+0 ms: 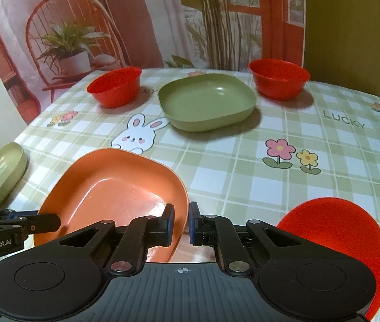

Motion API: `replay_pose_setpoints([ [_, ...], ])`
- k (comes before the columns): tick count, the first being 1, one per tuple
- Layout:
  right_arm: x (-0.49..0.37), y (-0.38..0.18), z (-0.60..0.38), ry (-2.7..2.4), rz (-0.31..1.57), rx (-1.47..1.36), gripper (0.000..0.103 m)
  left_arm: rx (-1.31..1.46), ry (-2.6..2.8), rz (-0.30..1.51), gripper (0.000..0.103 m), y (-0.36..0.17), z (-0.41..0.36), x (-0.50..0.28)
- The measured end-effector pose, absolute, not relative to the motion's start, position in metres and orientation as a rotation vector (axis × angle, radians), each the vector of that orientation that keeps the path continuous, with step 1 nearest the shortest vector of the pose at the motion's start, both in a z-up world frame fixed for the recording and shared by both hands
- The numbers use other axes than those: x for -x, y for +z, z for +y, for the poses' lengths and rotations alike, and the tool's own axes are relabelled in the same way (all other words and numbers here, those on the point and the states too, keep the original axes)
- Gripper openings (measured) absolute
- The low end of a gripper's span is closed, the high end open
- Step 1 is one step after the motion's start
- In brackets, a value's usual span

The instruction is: Organize plates and bowls

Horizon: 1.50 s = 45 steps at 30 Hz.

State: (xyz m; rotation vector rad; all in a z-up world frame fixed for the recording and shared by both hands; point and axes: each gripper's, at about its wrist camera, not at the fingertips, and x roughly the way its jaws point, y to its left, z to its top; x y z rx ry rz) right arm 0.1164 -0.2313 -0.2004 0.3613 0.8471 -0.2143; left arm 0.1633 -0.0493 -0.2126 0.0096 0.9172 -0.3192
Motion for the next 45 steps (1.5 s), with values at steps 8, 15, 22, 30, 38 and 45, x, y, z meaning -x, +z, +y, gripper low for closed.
replay_pose_setpoints([
  [8,-0.133,-0.179,-0.247,-0.213,0.801,-0.421,0.011,-0.014,-0.308,0.864,0.009,-0.190,-0.052,-0.184],
  [15,-0.156,-0.153,-0.268,-0.215,0.745,-0.460,0.010,-0.022,-0.312,0.786,0.009,-0.165,-0.052,-0.213],
  [22,-0.173,-0.139,-0.281,-0.213,0.711,-0.474,0.009,-0.050,-0.328,0.738,0.009,-0.149,-0.055,-0.241],
  [30,-0.184,-0.143,-0.289,-0.206,0.723,-0.507,0.009,-0.057,-0.326,0.745,0.009,-0.145,-0.057,-0.262],
  [38,-0.196,-0.139,-0.296,-0.212,0.733,-0.505,0.010,-0.071,-0.323,0.745,0.009,-0.141,-0.064,-0.284],
  [45,-0.201,-0.144,-0.305,-0.223,0.741,-0.529,0.010,-0.105,-0.345,0.736,0.009,-0.139,-0.072,-0.301],
])
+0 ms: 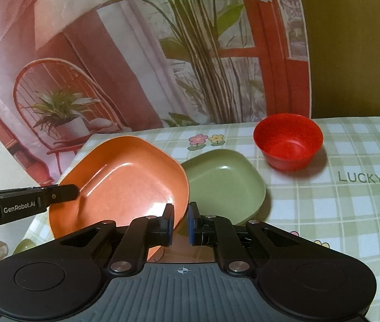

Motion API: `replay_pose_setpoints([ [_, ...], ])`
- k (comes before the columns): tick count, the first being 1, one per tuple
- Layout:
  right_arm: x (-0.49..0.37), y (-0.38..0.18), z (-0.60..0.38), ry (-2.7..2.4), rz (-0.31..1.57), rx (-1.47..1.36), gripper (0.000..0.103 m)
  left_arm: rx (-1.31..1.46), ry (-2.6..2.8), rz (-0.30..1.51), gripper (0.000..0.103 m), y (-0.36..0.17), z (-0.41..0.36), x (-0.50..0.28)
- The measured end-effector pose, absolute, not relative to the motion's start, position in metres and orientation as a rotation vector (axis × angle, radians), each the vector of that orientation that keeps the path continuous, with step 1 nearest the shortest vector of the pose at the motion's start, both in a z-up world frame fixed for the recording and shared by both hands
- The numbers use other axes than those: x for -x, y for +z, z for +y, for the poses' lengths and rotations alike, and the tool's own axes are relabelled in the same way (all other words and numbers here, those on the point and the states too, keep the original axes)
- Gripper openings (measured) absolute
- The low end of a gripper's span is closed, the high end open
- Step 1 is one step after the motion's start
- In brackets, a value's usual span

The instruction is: Organize plates and bowls

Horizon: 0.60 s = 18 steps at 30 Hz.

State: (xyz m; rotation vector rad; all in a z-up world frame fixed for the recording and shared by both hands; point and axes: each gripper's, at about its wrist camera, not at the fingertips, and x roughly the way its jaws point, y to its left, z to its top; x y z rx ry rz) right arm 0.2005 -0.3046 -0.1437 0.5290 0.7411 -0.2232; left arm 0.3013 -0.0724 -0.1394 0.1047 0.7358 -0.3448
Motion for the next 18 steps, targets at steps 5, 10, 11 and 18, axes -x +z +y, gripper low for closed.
replay_pose_setpoints([
  [5,-0.201,-0.150,-0.309,-0.228,0.757,-0.544,0.010,-0.111,-0.349,0.754,0.009,-0.145,-0.079,-0.309],
  [10,-0.197,-0.161,-0.313,-0.233,0.783,-0.574,0.010,-0.111,-0.362,0.776,0.009,-0.153,-0.083,-0.312],
  [11,-0.197,-0.163,-0.314,-0.234,0.787,-0.580,0.010,-0.112,-0.365,0.781,0.009,-0.155,-0.084,-0.312],
  [18,-0.201,-0.176,-0.322,-0.242,0.811,-0.606,0.011,-0.119,-0.356,0.805,0.009,-0.168,-0.092,-0.326],
])
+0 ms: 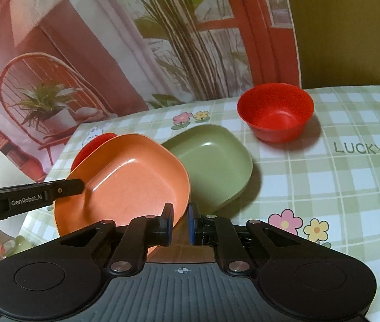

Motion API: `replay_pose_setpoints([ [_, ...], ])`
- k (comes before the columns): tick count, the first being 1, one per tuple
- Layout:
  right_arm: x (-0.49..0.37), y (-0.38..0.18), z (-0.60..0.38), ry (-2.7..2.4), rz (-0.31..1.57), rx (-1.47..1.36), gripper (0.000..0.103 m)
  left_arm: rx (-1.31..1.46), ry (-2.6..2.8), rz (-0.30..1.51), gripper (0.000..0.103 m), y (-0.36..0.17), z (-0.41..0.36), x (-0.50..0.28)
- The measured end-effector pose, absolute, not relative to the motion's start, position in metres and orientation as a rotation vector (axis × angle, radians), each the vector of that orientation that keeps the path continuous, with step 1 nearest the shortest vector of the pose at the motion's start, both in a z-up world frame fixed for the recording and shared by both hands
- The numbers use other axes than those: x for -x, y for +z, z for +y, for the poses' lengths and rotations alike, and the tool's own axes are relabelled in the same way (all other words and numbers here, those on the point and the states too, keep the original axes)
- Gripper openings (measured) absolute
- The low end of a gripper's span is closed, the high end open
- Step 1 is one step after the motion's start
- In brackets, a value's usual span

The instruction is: Organize plates and bowls

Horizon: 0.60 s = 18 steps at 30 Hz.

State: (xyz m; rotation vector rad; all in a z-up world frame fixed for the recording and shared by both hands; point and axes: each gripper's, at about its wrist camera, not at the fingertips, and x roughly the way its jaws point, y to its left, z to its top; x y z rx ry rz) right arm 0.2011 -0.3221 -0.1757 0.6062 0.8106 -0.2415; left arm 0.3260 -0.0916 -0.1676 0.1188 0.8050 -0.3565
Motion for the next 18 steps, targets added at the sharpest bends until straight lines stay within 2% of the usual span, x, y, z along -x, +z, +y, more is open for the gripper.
replay_pose_setpoints([
  [18,-0.220,-0.203,-0.372,-0.359,0.800,-0.625,0.012,-0.153,-0.459,0.780,0.009,-0.188,-0.165,-0.387],
])
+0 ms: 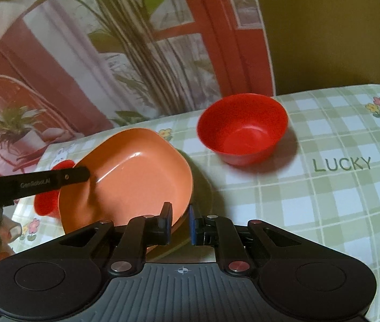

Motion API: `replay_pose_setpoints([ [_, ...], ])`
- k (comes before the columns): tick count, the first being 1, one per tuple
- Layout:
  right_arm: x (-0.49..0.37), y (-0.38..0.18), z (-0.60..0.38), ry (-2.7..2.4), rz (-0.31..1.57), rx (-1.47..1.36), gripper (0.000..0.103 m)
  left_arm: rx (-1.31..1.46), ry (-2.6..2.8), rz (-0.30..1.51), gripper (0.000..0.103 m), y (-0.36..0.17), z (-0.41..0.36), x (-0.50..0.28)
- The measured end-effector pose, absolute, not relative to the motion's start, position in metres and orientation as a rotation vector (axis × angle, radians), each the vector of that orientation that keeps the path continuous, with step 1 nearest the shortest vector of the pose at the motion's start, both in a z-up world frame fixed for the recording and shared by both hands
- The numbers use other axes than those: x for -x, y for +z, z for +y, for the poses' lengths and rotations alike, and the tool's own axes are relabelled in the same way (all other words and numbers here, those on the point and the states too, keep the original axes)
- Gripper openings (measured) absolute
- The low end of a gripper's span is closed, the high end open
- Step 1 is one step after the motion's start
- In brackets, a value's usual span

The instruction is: Organize plates and bowls

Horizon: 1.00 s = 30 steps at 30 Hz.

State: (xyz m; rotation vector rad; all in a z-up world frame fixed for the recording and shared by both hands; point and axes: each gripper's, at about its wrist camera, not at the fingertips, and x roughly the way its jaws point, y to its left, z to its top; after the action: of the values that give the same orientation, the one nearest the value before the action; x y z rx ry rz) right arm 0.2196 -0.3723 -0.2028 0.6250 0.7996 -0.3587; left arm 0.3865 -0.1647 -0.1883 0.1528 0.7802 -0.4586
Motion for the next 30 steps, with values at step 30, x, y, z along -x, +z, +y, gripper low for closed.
replay_pose_setpoints([
  [30,-0.227,-0.220,-0.375,-0.372,0.841,-0.607,0.015,-0.297,-0.416,0.776,0.012,-0.223,-0.180,-0.400],
])
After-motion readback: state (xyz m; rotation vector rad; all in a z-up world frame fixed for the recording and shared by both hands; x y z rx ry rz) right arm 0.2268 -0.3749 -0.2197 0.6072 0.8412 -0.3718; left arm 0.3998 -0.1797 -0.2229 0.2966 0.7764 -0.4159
